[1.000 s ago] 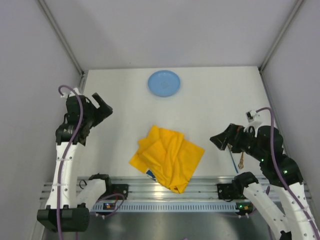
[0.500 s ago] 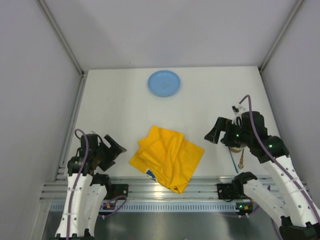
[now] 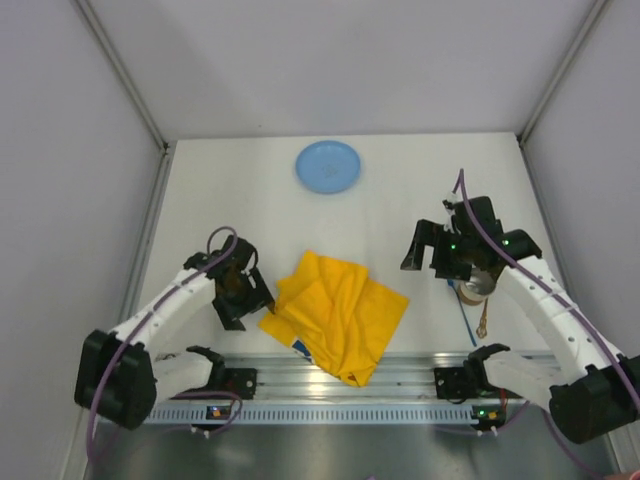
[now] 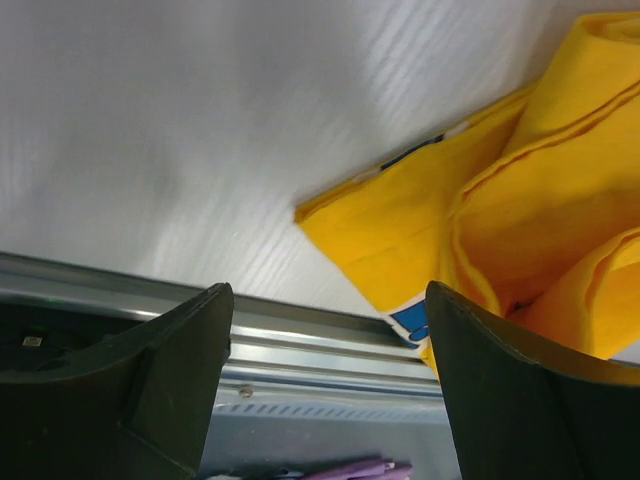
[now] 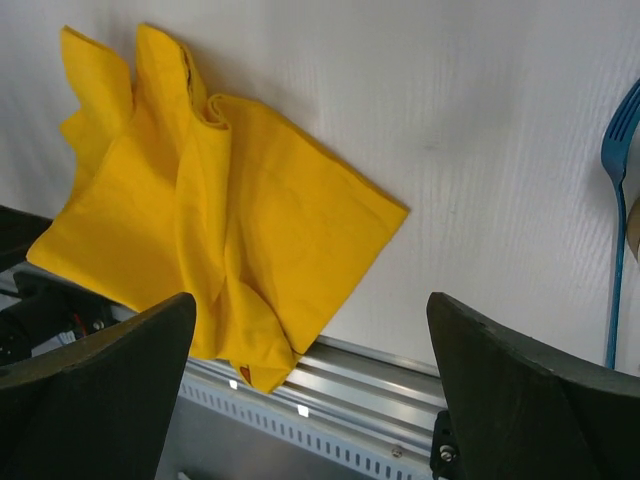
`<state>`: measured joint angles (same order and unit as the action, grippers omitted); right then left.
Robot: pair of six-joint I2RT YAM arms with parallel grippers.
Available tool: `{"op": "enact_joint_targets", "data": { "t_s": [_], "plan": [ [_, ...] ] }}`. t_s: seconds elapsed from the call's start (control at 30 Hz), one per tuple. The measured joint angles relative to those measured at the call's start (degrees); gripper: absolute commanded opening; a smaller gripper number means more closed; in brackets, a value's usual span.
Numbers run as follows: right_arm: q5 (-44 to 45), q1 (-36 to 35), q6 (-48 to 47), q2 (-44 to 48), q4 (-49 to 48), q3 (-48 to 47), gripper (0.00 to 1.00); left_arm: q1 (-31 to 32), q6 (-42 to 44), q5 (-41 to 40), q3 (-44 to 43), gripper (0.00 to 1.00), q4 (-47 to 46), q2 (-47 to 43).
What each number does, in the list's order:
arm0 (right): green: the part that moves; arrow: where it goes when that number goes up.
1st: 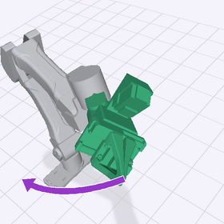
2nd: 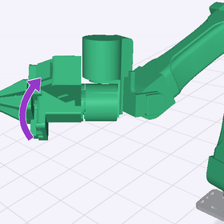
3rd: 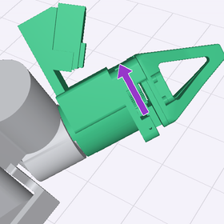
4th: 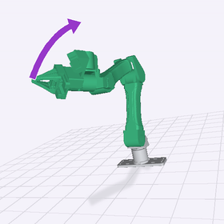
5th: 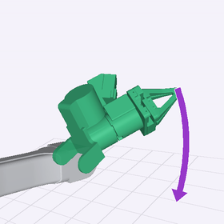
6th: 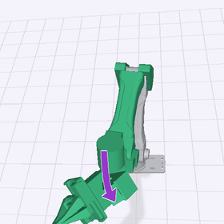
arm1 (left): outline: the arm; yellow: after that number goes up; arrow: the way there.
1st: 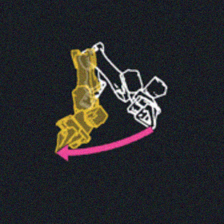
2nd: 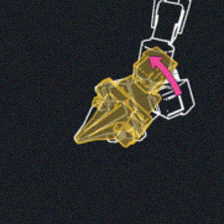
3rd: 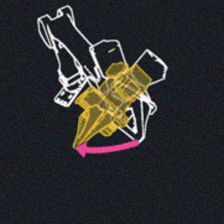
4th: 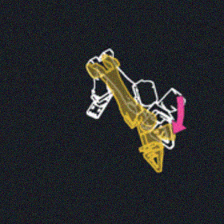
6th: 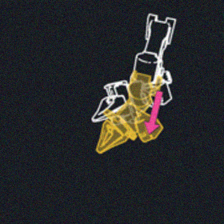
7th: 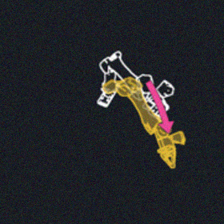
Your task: Set the dinner table for one person
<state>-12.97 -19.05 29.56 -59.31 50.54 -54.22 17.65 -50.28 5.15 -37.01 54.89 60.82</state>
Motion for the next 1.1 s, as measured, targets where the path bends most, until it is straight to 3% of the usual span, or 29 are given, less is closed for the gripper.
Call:
{"op": "enact_joint_targets", "data": {
  "t_s": [0.17,0.57,0.7,0.8,0.83,0.93,0.97,1.1],
  "plan": [
    [1.05,-0.35,0.02,-2.51,-0.22,-2.01,1.0,8.94,-4.39,-5.22,-5.2,0.79,-5.57,11.02],
    [1.9,-0.46,-0.2,-6.34,-3.37,0.35,1.0,10.19,-8.61,-3.96,6.58,0.68,-10.58,5.51],
    [1.92,-0.68,-1.25,-12.61,-5.33,0.98,1.0,12.31,-9.75,-2.45,6.08,0.58,-12.11,7.21],
    [2.1,-0.81,-2.05,-18.16,-7.34,0.98,1.0,12.94,-10.16,-1.79,4.63,0.42,-13.55,10.03],
    [2.34,-0.9,-2.29,-20.26,-8.11,0.96,1.0,13.05,-10.23,-1.75,4.11,0.32,-14.25,11.04],
    [2.86,-1.33,-2.62,-25.51,-9.22,0.96,1.0,13.16,-10.47,-1.7,2.78,0.19,-16.44,13.18],
    [3.13,-1.62,-2.67,-27.1,-9.46,1.01,0.99,13.16,-10.47,-1.73,2.4,0.1,-17.22,13.75],
    [3.48,-3.74,-2.93,-30.27,-12.24,3.41,0.92,13.2,-10.25,-1.7,2.08,0.03,-19.06,14.49]
  ]
}}
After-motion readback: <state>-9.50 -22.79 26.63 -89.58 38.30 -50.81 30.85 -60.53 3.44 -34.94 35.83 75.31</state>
